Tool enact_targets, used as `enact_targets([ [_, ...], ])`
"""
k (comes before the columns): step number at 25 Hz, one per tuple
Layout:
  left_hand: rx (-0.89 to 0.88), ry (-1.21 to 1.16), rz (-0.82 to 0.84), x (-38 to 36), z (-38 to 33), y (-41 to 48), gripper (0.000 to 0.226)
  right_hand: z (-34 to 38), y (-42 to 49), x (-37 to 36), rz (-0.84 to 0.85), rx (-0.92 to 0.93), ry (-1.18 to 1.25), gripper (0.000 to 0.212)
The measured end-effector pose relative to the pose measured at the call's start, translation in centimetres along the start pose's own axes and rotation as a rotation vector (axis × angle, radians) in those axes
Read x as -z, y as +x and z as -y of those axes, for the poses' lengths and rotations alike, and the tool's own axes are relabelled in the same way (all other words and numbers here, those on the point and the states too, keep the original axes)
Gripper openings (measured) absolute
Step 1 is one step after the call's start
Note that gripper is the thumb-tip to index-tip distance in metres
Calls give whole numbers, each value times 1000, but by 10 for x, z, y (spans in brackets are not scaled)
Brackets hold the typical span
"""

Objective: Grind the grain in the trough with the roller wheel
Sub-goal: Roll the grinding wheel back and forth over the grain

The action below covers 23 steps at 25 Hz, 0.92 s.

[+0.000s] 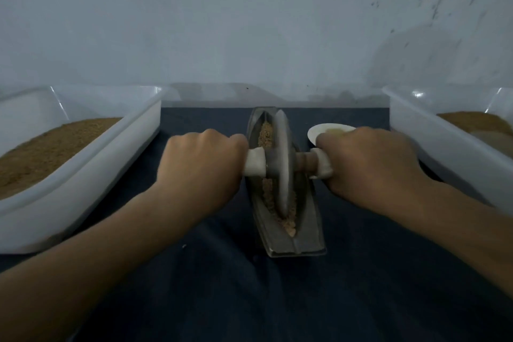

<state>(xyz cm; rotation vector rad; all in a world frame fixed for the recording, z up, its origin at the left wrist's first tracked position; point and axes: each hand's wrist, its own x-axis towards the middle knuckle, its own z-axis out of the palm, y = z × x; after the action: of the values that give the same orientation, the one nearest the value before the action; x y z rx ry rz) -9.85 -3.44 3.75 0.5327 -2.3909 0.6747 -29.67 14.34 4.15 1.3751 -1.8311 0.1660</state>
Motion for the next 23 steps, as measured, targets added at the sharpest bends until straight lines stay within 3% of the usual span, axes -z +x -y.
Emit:
enact_targets([
  [3, 81, 33, 86, -10, -2, 15, 27, 5, 17, -9, 144, -61, -72, 26],
  [8, 230, -45, 314, -24, 2, 65, 4, 13, 76, -25, 387, -191, 39, 10],
  [10, 173, -18, 219, -17, 3, 44, 8, 7, 57, -15, 334, -117, 35, 14],
  [12, 64, -15, 66, -9, 0, 7, 31, 7, 20, -6, 147, -10, 6, 30],
  [14, -15, -56, -29, -2, 7, -8, 38, 3, 4, 1, -24, 42, 46, 28],
  [17, 55, -1, 82, -12, 5, 7, 32, 4, 24, -13, 115, -26, -45, 32],
  [20, 193, -1, 232, -28, 4, 57, 3, 12, 64, -38, 299, -193, -2, 14],
  [23, 168, -16, 276, -21, 6, 65, 8, 5, 69, -37, 350, -206, 87, 18],
])
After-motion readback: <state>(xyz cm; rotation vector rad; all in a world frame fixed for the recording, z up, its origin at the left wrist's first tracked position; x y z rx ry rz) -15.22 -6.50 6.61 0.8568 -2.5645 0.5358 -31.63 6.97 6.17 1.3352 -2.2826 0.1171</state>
